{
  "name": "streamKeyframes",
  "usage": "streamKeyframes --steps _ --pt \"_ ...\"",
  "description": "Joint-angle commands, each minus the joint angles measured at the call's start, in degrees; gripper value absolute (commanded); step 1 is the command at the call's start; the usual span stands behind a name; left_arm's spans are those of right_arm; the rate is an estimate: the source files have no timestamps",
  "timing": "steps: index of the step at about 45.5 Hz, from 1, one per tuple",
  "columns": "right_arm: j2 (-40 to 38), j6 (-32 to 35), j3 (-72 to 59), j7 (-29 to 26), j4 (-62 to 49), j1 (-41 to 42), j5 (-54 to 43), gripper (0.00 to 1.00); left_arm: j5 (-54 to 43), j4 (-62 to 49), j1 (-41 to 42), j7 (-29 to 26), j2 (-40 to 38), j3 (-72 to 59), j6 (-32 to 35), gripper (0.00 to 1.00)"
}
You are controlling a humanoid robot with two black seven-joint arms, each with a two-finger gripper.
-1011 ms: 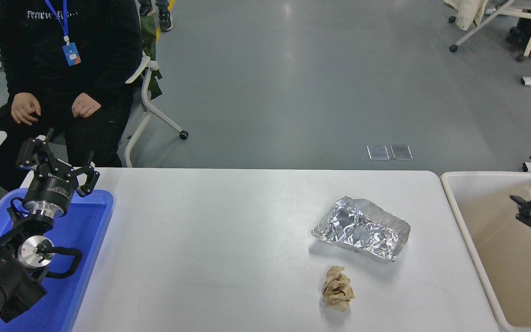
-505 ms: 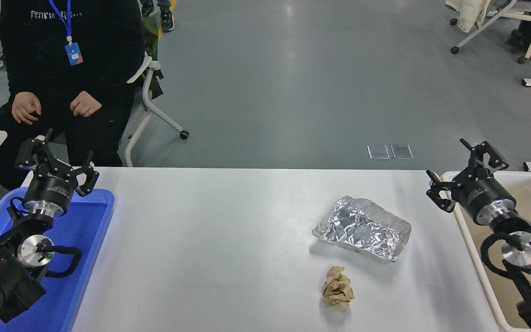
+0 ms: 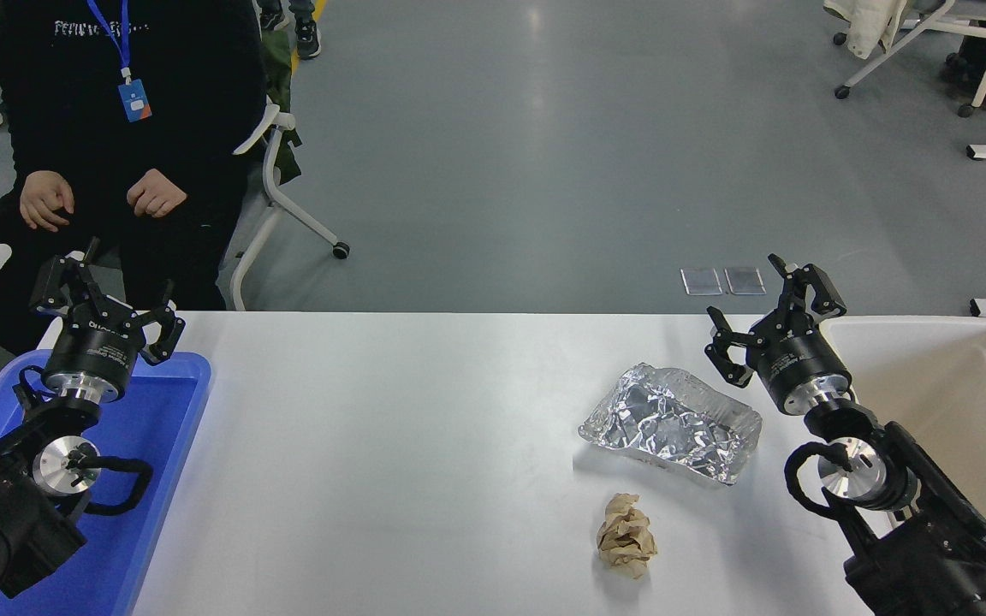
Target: Clean the table surface
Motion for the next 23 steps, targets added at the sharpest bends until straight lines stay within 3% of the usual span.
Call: streamKeyframes --steps 1,23 --pt "2.06 -0.39 -0.14 3.05 -4.59 3.24 -1.35 1.0 -0.01 -0.06 0.0 0.0 0.0 0.0 0.0 1.0" --pt "2.59 -0.57 -0.06 3.14 -4.33 3.59 -0.39 1.0 0.08 0.03 0.0 0.0 0.0 0.0 0.0 1.0"
